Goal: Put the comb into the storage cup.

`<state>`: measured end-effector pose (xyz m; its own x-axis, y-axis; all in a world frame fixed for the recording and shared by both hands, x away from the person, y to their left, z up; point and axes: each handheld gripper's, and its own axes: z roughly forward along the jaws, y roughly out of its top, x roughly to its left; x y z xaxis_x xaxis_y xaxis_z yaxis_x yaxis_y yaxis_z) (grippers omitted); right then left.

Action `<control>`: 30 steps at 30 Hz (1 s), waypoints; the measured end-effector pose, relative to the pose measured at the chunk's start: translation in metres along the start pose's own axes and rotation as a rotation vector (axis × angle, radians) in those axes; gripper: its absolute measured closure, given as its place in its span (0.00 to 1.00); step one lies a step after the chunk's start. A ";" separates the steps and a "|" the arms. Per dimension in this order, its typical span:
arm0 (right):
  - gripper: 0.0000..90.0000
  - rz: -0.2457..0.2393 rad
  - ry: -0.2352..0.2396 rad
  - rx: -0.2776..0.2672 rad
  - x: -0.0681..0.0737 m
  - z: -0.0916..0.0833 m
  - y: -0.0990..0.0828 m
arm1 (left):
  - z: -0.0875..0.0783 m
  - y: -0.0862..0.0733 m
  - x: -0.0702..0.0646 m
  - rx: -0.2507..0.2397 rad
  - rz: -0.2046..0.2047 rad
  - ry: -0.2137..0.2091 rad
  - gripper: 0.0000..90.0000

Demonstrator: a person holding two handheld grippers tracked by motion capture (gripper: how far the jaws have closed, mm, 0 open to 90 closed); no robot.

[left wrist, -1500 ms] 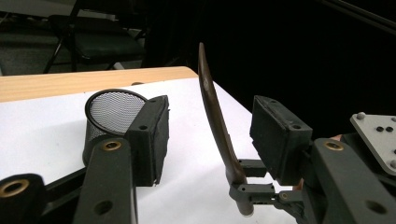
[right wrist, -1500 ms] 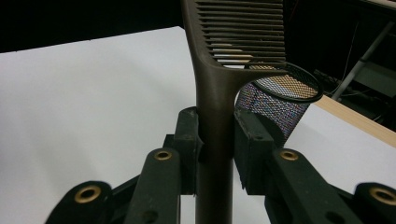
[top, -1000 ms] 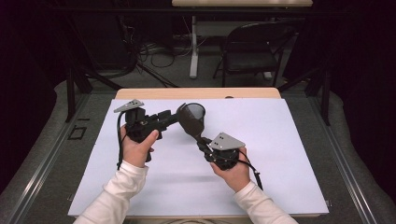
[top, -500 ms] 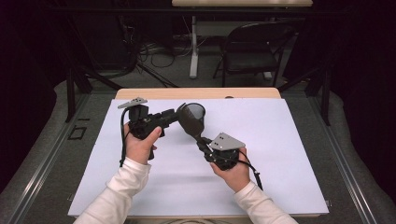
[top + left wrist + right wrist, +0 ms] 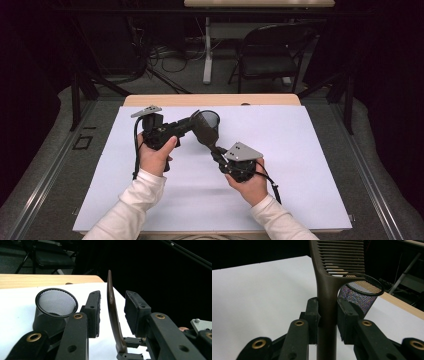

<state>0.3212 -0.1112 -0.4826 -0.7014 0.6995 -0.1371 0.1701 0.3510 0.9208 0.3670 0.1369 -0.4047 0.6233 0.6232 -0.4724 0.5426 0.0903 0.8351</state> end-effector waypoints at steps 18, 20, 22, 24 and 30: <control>0.81 0.004 -0.005 -0.001 -0.001 0.000 -0.001 | 0.004 -0.004 -0.001 0.002 -0.011 0.005 0.84; 0.81 0.003 -0.005 0.000 -0.001 0.000 -0.001 | 0.004 -0.004 0.000 0.001 -0.016 0.001 0.85; 0.81 0.003 -0.005 0.000 -0.001 0.001 -0.001 | 0.004 -0.004 0.000 -0.005 -0.023 0.000 0.86; 0.81 0.003 -0.006 -0.001 0.000 0.000 -0.001 | 0.004 -0.005 0.000 -0.005 -0.027 -0.002 0.87; 0.81 0.002 -0.008 -0.002 0.000 0.001 -0.001 | 0.004 -0.005 0.003 -0.007 -0.057 -0.017 0.91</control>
<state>0.3216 -0.1113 -0.4837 -0.6957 0.7049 -0.1385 0.1697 0.3487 0.9217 0.3682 0.1352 -0.4114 0.6013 0.6035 -0.5237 0.5732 0.1307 0.8089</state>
